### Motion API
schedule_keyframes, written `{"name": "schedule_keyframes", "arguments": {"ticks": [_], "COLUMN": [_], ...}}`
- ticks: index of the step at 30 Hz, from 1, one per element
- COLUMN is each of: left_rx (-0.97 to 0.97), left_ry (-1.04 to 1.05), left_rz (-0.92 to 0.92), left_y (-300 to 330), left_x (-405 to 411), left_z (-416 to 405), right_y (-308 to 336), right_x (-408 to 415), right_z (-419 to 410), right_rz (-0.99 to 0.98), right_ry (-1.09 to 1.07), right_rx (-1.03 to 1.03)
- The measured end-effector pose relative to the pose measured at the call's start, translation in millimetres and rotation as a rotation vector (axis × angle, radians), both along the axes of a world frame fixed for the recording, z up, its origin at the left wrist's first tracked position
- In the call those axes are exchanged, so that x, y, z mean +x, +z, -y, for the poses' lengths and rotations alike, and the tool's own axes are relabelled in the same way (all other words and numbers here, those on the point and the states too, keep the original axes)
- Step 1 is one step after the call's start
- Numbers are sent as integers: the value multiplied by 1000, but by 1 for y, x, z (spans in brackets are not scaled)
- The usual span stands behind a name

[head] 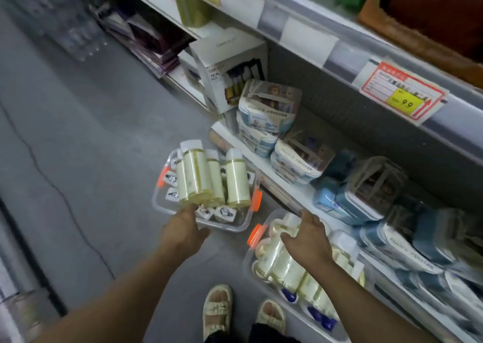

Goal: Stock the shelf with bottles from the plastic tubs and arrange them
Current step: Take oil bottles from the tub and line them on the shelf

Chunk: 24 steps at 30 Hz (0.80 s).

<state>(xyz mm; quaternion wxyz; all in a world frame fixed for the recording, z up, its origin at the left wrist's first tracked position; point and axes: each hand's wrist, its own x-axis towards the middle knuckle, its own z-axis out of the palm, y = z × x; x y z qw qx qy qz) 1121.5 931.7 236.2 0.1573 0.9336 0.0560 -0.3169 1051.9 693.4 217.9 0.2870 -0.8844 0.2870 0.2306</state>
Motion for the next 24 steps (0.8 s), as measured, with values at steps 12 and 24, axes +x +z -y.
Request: {"name": "schedule_keyframes", "arguments": {"ticks": [12, 24], "left_rx": [-54, -147], "left_ry": [66, 22], "left_rz": [-12, -184], "left_y": [-19, -86], "left_x": [84, 167], "left_z": [-97, -174], "right_y": [-16, -82], "right_x": [107, 186], "right_z": [-108, -201], "right_rz": [-2, -86], "right_ry": [80, -19], "right_rx": [0, 4]}}
